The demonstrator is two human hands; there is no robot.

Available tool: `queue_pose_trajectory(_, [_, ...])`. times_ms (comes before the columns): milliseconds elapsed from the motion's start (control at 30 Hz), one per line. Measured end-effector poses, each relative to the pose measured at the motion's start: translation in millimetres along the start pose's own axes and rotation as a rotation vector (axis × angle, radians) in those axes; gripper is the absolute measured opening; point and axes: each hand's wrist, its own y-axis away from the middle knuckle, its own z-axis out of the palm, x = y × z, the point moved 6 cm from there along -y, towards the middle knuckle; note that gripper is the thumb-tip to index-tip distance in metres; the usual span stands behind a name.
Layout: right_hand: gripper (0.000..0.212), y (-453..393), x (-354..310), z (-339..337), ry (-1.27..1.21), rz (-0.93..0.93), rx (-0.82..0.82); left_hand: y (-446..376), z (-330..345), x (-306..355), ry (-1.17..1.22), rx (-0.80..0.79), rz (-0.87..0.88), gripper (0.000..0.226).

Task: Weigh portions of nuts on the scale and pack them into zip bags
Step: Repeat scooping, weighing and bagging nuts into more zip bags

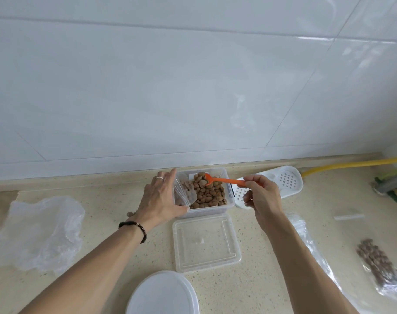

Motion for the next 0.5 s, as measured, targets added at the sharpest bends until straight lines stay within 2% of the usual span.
queue_pose_trajectory(133, [0.016,10,-29,8,0.143,-0.144,-0.072,-3,0,7,0.052,-0.002,-0.001,0.114])
queue_pose_trajectory(300, [0.02,29,-59,39,0.507,-0.422,-0.312,-6,-3,23,0.15,0.02,0.017,0.115])
queue_pose_trajectory(500, [0.021,30,-65,40,0.651,-0.585,-0.321,-8,-2,15,0.111,0.011,-0.009,0.116])
